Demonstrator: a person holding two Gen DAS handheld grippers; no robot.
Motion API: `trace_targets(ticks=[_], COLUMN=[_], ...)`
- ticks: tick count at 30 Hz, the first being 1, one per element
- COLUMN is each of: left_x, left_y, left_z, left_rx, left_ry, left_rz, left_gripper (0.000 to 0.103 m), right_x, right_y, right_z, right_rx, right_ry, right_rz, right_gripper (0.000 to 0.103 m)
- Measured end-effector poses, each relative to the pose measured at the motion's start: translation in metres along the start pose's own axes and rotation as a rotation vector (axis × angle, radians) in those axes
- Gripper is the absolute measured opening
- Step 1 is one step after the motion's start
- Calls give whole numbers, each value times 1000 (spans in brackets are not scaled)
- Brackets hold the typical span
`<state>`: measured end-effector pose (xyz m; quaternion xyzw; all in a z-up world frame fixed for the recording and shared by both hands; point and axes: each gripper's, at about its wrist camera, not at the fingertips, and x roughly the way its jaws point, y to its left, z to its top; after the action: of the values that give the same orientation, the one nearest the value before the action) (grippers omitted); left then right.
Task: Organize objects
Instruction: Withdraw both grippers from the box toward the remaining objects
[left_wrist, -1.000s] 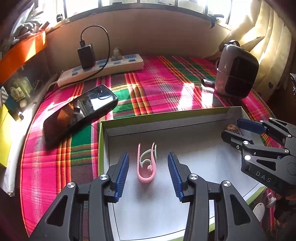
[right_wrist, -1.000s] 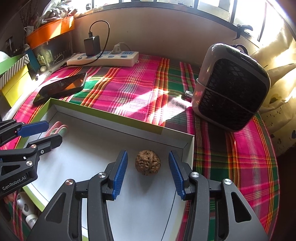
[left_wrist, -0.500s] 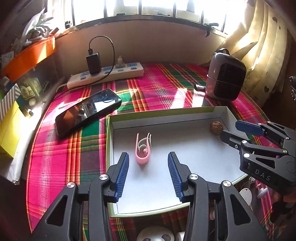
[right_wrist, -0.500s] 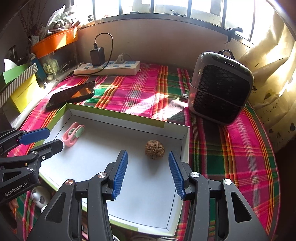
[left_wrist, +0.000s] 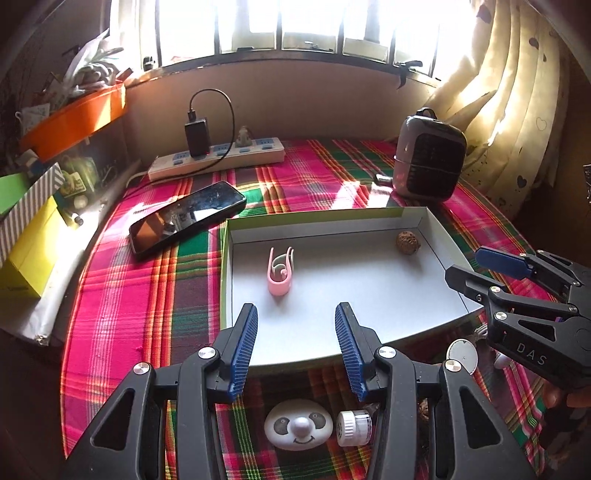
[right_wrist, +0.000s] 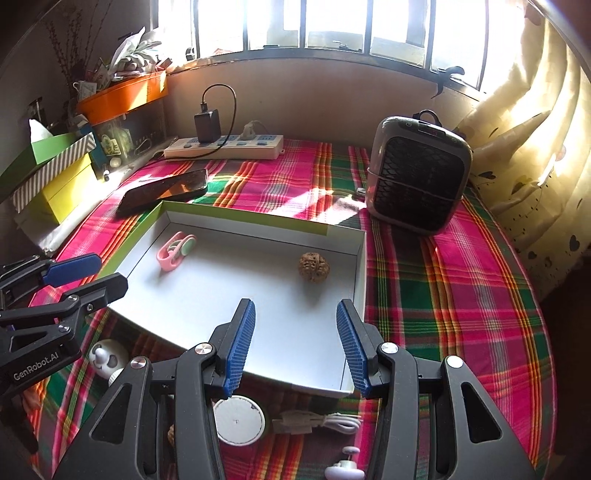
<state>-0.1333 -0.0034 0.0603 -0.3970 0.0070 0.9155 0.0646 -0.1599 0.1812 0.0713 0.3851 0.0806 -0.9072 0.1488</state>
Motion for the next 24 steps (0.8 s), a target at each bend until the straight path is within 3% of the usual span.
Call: trace_targets(ticks=[24], left_x=[-35], left_y=[12], left_z=[-45], left_rx=[-29], left_ry=[-23], left_rz=[-30], left_gripper=[43], right_x=[-47], right_y=[4], right_z=[-45], right_rx=[10], right_ry=[-58], right_rz=[-27], right_gripper=[47])
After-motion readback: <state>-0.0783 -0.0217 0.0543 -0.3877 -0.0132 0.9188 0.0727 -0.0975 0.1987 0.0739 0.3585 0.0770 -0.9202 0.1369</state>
